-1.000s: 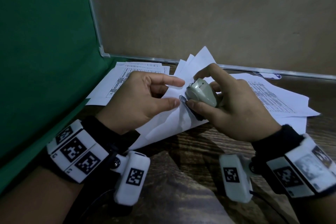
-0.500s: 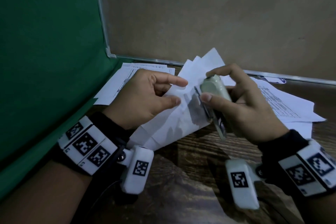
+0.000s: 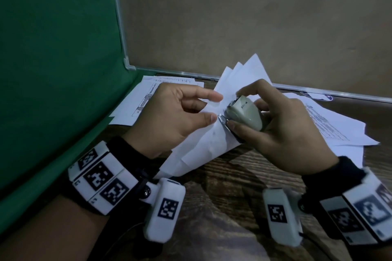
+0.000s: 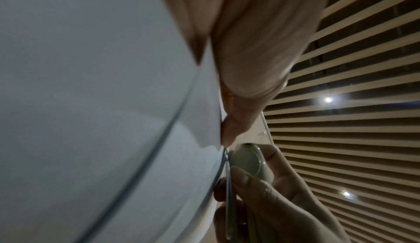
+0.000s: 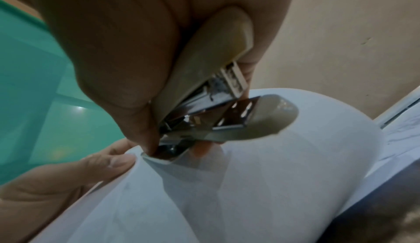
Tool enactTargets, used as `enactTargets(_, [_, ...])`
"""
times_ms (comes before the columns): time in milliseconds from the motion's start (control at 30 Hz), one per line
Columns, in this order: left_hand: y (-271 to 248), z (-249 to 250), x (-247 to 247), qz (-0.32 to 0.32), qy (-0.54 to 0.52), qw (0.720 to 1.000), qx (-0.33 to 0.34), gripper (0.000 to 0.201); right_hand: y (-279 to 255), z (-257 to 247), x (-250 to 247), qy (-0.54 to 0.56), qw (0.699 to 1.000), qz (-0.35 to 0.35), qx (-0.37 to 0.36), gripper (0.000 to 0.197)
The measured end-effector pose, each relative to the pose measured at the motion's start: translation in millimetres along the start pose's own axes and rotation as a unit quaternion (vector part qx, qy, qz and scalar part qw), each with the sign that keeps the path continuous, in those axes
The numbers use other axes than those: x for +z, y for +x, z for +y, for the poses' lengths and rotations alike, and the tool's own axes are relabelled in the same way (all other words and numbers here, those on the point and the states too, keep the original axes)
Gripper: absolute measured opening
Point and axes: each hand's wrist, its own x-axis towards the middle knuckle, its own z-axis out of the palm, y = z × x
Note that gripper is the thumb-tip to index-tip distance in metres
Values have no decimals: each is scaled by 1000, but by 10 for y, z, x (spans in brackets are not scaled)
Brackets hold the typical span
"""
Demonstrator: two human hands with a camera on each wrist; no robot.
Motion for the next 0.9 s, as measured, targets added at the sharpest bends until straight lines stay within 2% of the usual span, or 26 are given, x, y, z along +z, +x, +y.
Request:
enactTargets(400, [1,-20,37,16,-20,999,-39,31,-2,-4,22,-42,999,12,-32,32])
enactTargets(600, [-1,-44,49,26,-10,999,-36,29,6,-4,25,-110,991,27,-76,34])
enactTargets(800, [-9,-57,71,23,2,1000,-18,28,-7,24,67,-74,997,16,-35,31])
enactTargets(900, [-8,-71,77,34,21,999,-8,27,-5,27,90,-83,995,24,-45,31])
